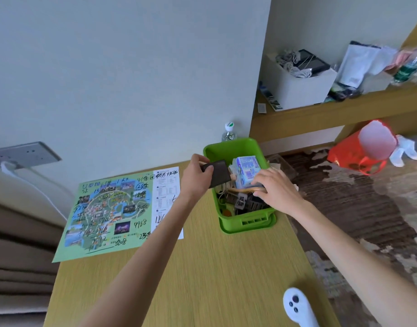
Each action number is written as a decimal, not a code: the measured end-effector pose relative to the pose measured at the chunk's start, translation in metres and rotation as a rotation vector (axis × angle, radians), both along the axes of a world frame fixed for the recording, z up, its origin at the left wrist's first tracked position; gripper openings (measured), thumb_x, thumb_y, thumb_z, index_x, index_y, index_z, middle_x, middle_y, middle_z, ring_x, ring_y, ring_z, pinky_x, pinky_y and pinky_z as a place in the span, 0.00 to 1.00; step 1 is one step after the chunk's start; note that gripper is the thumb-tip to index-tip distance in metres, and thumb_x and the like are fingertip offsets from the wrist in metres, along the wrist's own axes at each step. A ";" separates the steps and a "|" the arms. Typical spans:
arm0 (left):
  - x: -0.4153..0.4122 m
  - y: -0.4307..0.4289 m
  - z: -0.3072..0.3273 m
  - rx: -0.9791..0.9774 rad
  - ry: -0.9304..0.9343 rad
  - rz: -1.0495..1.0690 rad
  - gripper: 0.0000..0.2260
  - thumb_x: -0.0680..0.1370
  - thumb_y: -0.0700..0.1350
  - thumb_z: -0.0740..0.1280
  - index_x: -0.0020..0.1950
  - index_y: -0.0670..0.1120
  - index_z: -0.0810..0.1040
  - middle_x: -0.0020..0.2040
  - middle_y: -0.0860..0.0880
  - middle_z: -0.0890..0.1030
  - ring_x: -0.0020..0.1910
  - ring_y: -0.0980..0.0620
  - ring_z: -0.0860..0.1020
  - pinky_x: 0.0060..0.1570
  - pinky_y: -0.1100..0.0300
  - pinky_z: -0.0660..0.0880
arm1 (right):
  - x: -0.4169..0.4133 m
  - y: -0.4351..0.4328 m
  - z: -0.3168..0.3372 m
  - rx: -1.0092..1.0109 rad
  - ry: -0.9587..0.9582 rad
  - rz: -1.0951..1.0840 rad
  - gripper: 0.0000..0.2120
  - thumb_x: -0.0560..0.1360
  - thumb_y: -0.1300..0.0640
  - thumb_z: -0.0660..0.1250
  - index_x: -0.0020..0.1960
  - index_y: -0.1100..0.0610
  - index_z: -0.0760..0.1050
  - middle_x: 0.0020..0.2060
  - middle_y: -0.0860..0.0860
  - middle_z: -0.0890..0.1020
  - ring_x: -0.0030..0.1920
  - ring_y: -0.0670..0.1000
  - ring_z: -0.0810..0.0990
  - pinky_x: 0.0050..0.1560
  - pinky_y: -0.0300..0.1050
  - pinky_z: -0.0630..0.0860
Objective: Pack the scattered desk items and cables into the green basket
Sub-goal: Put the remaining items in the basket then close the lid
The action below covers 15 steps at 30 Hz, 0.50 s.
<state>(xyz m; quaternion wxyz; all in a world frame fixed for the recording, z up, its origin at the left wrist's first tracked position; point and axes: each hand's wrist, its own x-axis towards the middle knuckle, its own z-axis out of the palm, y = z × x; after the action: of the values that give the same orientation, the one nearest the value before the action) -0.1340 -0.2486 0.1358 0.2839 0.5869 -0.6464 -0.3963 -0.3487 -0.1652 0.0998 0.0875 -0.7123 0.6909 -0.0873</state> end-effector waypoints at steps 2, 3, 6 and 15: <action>-0.015 -0.009 -0.004 -0.024 -0.019 0.054 0.08 0.76 0.43 0.65 0.54 0.44 0.74 0.46 0.46 0.80 0.47 0.44 0.79 0.44 0.52 0.78 | -0.003 0.002 -0.003 -0.128 -0.024 -0.033 0.15 0.74 0.55 0.70 0.60 0.55 0.76 0.58 0.48 0.76 0.62 0.51 0.72 0.63 0.46 0.64; -0.023 -0.013 -0.006 -0.031 -0.010 0.092 0.08 0.76 0.43 0.66 0.53 0.43 0.74 0.45 0.46 0.80 0.46 0.45 0.79 0.41 0.55 0.76 | -0.003 0.003 -0.004 -0.177 -0.016 -0.068 0.16 0.74 0.58 0.71 0.61 0.56 0.76 0.59 0.49 0.75 0.63 0.52 0.71 0.63 0.47 0.65; -0.046 -0.019 -0.014 -0.059 -0.063 0.131 0.08 0.76 0.43 0.65 0.52 0.42 0.74 0.45 0.46 0.80 0.45 0.45 0.79 0.40 0.56 0.73 | -0.002 0.007 -0.010 -0.253 -0.011 -0.214 0.22 0.72 0.63 0.71 0.64 0.58 0.71 0.61 0.52 0.73 0.63 0.53 0.72 0.63 0.49 0.70; -0.041 -0.020 -0.043 -0.265 -0.453 0.134 0.12 0.76 0.47 0.65 0.55 0.43 0.70 0.53 0.44 0.74 0.51 0.43 0.74 0.37 0.53 0.67 | -0.010 0.009 -0.035 -0.156 -0.302 -0.433 0.14 0.78 0.61 0.64 0.63 0.60 0.70 0.56 0.54 0.79 0.50 0.57 0.81 0.42 0.53 0.79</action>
<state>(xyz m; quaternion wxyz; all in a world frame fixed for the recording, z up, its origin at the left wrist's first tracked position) -0.1746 -0.2682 0.0929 0.2321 0.6599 -0.6993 -0.1471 -0.3583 -0.1559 0.0652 0.1136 -0.5315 0.7974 -0.2621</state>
